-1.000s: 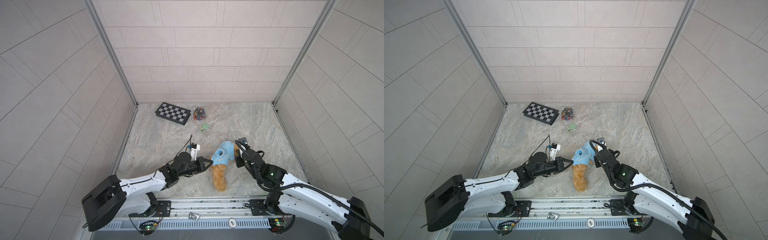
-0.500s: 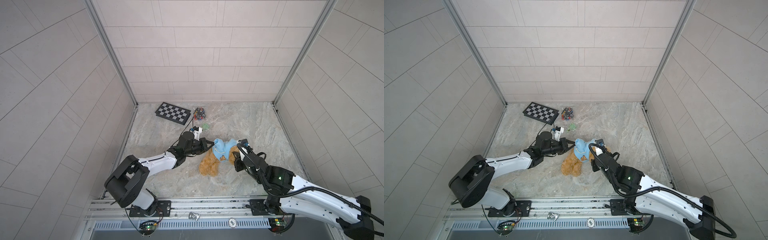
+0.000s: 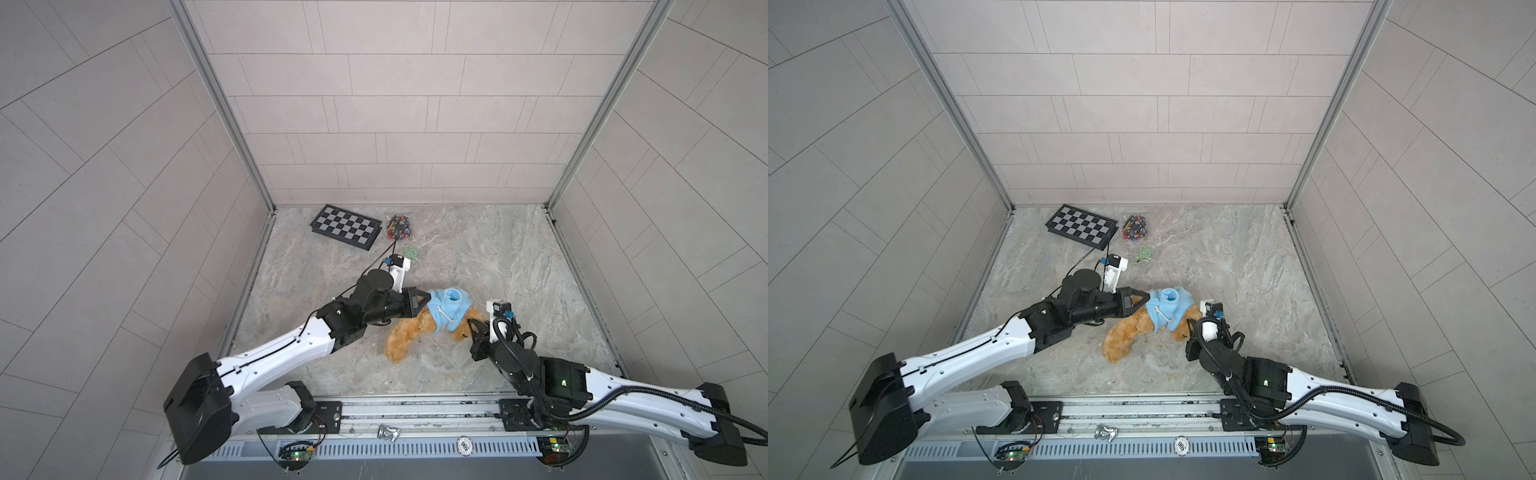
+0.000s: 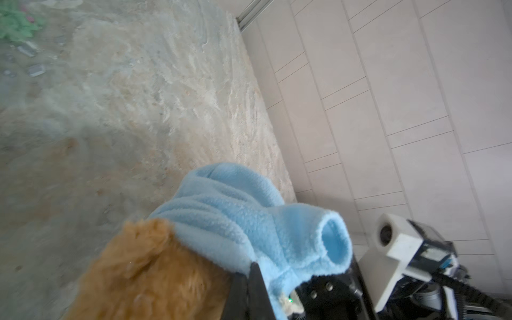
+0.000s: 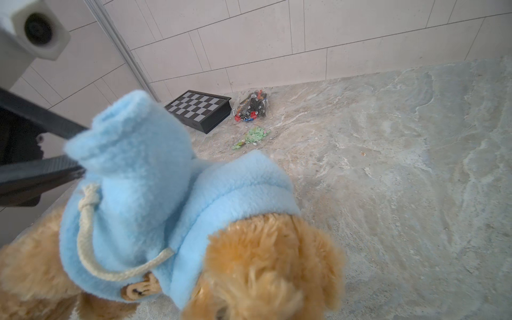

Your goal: Dress the teddy bear

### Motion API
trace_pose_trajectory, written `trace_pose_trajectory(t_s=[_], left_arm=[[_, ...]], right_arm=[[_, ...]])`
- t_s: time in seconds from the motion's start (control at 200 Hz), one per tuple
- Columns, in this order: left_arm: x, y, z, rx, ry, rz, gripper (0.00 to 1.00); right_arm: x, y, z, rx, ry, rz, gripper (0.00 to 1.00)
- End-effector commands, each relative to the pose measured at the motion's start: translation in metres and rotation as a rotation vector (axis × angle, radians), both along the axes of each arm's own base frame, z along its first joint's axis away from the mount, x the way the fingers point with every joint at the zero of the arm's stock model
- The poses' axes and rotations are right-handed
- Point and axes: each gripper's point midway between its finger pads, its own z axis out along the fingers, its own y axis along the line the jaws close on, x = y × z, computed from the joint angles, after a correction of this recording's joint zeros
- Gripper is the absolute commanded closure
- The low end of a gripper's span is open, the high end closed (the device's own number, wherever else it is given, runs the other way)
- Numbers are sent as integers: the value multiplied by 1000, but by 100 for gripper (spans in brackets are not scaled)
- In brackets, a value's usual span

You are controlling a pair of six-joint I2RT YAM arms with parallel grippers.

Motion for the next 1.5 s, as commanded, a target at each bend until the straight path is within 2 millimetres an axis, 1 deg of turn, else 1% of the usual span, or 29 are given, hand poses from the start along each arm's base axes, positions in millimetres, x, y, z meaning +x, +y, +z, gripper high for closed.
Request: trace_pose_trajectory(t_s=[0.0,0.05,0.14,0.21,0.285,0.34,0.37,0.466,0.551,0.626,0.656,0.696,0.746,0.801,0.851,0.891,0.911,0.956,1.006,1.091,1.131,1.221,1.302,1.332,1.382,1.407,1.442,1.497], left_arm=[[-7,41,-52,209,1,123,100],[-13,46,-58,163,17,135,100],[-20,60,-68,174,23,150,100],[-25,67,-68,161,18,147,100],[-27,68,-62,151,1,131,100],[-30,60,-49,105,-16,90,100],[-32,52,-39,64,-24,61,100],[-41,24,-3,-108,-35,-38,100],[-58,-3,25,-233,-38,-165,100],[-78,-24,38,-317,-22,-276,100],[-86,-30,37,-327,-11,-312,100],[-94,-36,29,-308,3,-348,100],[-102,-38,10,-249,24,-374,100],[-106,-35,-10,-190,45,-390,100],[-98,-22,-39,-97,87,-350,100],[-93,-10,-55,-17,99,-322,100],[-91,-6,-61,17,97,-312,100],[-86,4,-66,79,83,-284,100],[-80,9,-62,90,62,-264,100],[-66,14,-58,44,63,-208,100],[-53,21,-62,45,67,-164,100],[-12,39,-77,67,78,-53,100],[15,35,-77,62,57,-39,100],[21,32,-77,72,59,-38,100],[28,24,-69,50,49,-45,100],[29,20,-64,30,42,-46,96],[29,19,-58,21,32,-42,88],[25,25,-53,44,12,-24,75]], right_arm=[[4,-20,-4,64,-10,-128,100],[4,-22,-8,79,-7,-138,100],[4,-28,-12,72,-5,-160,100],[4,-34,-13,48,-9,-177,100],[4,-34,-15,17,-28,-167,100],[5,-33,-18,7,-25,-169,100],[5,-32,-20,-1,-20,-168,100],[6,-27,-21,-36,-14,-167,100],[8,-24,-19,-55,-10,-167,100],[9,-21,-18,-52,-20,-162,100],[9,-22,-17,-50,-23,-164,100],[9,-22,-18,-54,-24,-165,100],[9,-22,-17,-54,-23,-165,100],[9,-22,-17,-53,-22,-163,100],[9,-22,-18,-52,-22,-164,100],[9,-23,-19,-55,-21,-166,100],[9,-24,-20,-57,-19,-166,100],[9,-25,-21,-56,-16,-169,100],[9,-24,-23,-53,-10,-164,100],[11,-16,-18,-84,-10,-131,100],[13,-11,-13,-118,-12,-110,100],[15,5,-6,-169,-2,-59,100],[17,19,-13,-185,39,-16,100],[17,23,-18,-186,59,-5,100],[17,26,-26,-177,86,3,100],[17,26,-29,-174,96,2,100],[17,25,-31,-173,104,-1,100],[19,21,-33,-168,112,-9,100]])
